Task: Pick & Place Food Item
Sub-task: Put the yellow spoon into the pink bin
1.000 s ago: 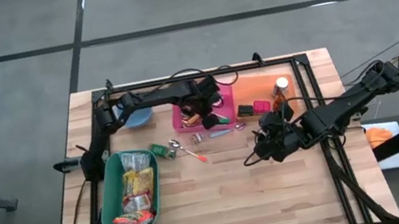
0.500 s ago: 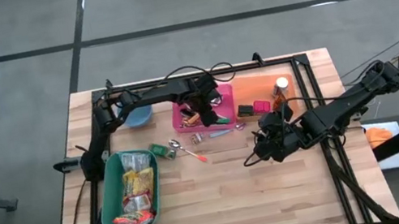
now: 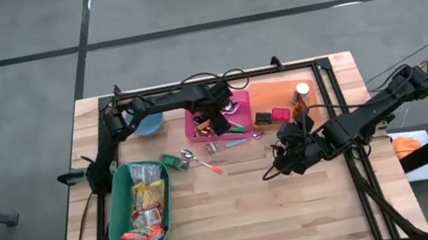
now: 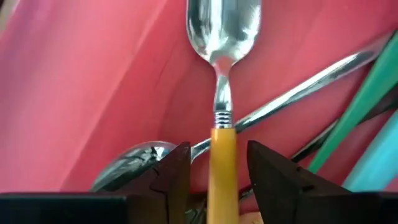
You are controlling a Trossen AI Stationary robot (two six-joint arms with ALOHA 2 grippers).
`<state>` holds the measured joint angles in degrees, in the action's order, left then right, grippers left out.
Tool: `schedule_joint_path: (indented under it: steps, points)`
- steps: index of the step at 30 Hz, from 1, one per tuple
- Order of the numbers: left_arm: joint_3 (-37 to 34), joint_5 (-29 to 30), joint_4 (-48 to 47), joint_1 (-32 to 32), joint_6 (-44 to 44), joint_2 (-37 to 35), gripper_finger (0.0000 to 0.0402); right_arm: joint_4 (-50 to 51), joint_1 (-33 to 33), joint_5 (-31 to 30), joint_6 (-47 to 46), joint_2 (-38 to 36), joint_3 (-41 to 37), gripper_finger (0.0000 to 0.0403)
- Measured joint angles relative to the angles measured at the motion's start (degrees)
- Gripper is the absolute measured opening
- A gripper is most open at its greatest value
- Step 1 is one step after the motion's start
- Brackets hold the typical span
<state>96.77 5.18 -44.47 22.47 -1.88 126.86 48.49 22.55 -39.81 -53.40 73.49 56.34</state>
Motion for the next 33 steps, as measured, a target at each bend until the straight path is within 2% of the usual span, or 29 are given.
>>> schedule_joint_path:
  steps: [6,13,24,33]
  points:
    - [0.0,-0.2,-1.8,0.0,0.5,0.7,0.0144,-1.2,0.2,0.0,0.2,0.0,0.0,0.0217]
    - [-0.3,-0.4,-5.3,0.1,2.7,1.0,0.0047,-1.8,0.2,0.0,1.1,0.0,0.1,0.0217]
    - [-0.3,-0.1,-5.7,0.2,1.4,0.6,0.0046,-2.2,0.2,0.0,1.5,0.0,0.1,0.0217]
    - [0.0,0.0,-7.8,-0.5,1.5,-3.9,0.0046,-2.5,0.2,0.0,1.5,0.0,0.1,0.0217]
